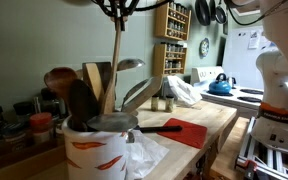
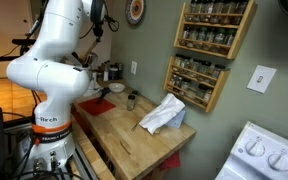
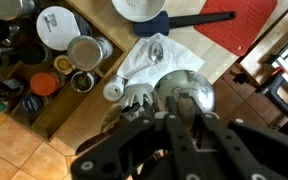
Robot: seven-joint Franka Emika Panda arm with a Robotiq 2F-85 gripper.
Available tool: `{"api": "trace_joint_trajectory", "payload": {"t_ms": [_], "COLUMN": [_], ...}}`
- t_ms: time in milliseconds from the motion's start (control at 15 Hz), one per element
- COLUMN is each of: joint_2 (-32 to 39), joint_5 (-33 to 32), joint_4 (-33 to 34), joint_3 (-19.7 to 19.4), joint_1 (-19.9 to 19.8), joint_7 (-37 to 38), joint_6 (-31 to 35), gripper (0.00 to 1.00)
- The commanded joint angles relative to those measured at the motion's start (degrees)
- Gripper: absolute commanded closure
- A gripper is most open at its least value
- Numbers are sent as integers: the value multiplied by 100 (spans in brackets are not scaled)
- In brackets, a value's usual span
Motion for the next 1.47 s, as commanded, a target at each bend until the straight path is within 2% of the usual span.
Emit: {"api": "trace_joint_trajectory", "payload": {"t_ms": [0,400,733,1400], "joint_2": [-83,151,373,732], "joint_5": [-520,-1006,-1322,-1386], "joint_4": [-73,79,285,718], "joint_3": [9,10,26,5], "joint_1": [353,801,1011,1269], "joint_7": [277,611,719,565], "joint_6": [-231,-444,-695,-907], "gripper": [97,97,97,97]}}
